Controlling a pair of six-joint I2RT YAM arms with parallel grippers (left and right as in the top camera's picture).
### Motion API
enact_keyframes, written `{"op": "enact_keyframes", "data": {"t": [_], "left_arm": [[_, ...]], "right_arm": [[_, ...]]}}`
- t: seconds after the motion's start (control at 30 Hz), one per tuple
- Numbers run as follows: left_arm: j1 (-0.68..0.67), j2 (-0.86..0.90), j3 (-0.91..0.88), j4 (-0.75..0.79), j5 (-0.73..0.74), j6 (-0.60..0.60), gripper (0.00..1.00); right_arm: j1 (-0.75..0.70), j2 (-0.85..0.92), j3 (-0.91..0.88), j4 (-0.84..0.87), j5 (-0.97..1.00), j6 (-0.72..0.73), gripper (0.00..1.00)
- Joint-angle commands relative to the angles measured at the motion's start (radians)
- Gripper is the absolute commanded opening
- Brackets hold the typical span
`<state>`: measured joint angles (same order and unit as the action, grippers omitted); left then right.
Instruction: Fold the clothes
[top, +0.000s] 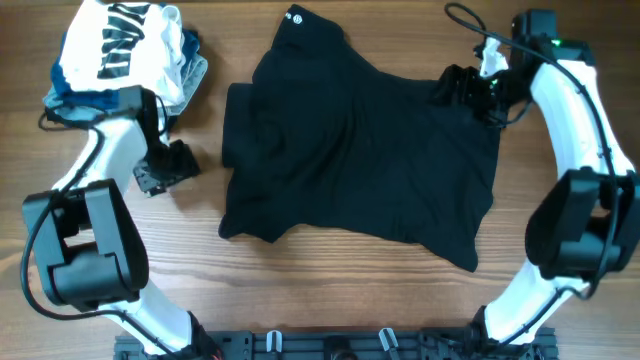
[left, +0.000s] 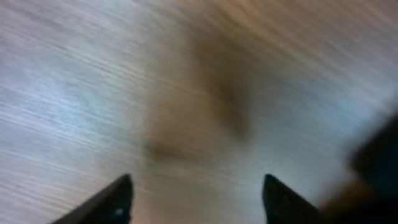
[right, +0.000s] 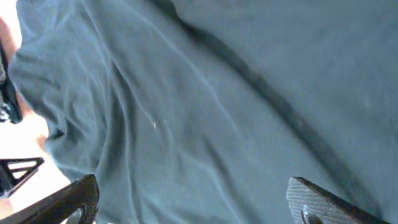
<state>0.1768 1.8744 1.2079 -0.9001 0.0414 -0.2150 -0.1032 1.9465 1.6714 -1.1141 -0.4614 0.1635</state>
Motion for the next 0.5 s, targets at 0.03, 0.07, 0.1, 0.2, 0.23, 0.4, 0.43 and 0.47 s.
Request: {"op": "enact_keyframes", "data": {"t": [0.03, 0.07, 0.1, 0.2, 0.23, 0.4, 0.43, 0.47], "left_arm": [[0.0, -0.058, 0.156, -0.255, 0.215, 0.05, 0.7], [0.0, -0.077, 0.161, -0.318, 0.239, 0.051, 0.7], [0.0, -0.093, 0.16, -0.369, 0.251, 0.05, 0.7], [-0.024, -0.122, 0.156, -0.48, 0.258, 0.05, 0.71], [-0.042, -0.129, 0.148, -0.497, 0.262, 0.05, 0.71], [-0.192, -0.135, 0.083, -0.504, 0.265, 0.013, 0.69], [-0.231, -0.137, 0.058, -0.5, 0.265, -0.002, 0.68], [-0.26, -0.138, 0.04, -0.499, 0.266, -0.003, 0.68]], "right_arm": [[0.003, -0.278, 0.011, -0.145, 0.217, 0.133, 0.97], [0.006, -0.321, 0.011, -0.182, 0.255, 0.175, 0.98], [0.011, -0.371, 0.011, -0.23, 0.286, 0.211, 0.99], [0.013, -0.46, 0.003, -0.352, 0.347, 0.303, 1.0], [0.013, -0.478, -0.004, -0.375, 0.362, 0.313, 0.99], [0.013, -0.503, -0.051, -0.377, 0.358, 0.318, 0.99], [0.013, -0.502, -0.06, -0.367, 0.358, 0.317, 1.0], [0.013, -0.502, -0.068, -0.357, 0.358, 0.314, 1.0]]}}
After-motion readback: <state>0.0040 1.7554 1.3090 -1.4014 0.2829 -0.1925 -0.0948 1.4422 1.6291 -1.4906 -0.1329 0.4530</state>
